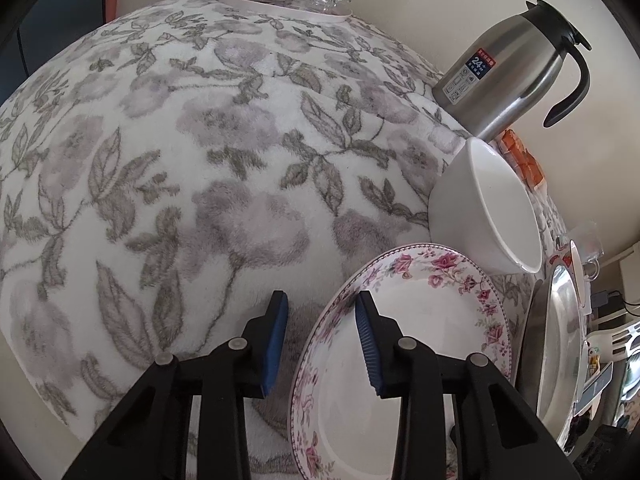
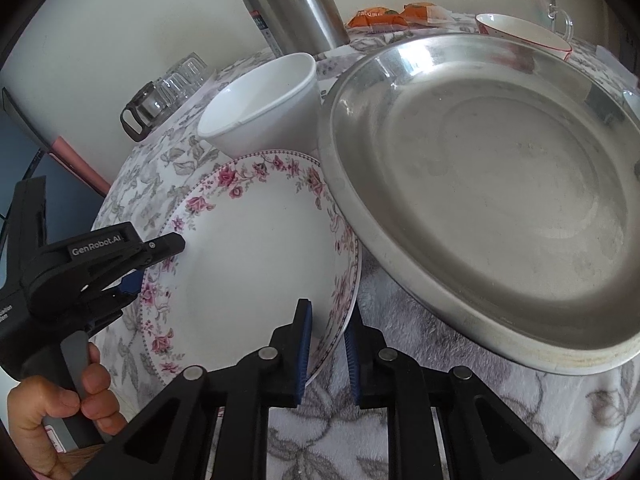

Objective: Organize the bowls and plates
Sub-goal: 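Lift the pink floral plate rim with both tools, tilting it up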

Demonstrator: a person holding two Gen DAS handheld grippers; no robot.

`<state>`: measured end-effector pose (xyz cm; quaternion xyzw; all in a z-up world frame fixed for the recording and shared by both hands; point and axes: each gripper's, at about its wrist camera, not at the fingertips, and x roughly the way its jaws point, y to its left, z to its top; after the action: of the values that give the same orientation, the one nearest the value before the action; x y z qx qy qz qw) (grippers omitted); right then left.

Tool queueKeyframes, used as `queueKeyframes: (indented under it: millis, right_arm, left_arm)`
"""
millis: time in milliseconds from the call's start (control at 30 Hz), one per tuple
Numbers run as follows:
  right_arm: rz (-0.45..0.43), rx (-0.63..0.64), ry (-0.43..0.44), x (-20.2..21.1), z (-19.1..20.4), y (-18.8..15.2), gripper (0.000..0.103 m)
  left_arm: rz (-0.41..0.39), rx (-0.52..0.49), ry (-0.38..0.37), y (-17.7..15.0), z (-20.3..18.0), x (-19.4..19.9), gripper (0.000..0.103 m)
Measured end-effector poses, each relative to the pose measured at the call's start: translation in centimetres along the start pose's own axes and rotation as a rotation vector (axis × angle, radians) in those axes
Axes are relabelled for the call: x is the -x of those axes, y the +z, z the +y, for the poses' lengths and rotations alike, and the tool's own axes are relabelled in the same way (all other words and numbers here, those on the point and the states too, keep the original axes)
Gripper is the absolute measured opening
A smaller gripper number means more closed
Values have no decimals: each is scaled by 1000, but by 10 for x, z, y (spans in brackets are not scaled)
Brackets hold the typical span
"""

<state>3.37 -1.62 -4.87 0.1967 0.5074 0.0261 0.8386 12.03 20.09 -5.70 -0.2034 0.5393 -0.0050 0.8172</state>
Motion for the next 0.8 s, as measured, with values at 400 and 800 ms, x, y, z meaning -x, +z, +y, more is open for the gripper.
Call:
queueKeyframes:
  millis: [400,800]
  right_arm:
    - [-8,18,-1,0,1,1,17]
    - [-33,64,9,11,7,3,17]
  left_arm:
    - [-8,-25,-17,-2,-4,-1,32]
    - [-17,-24,-49,-4,3,9,32]
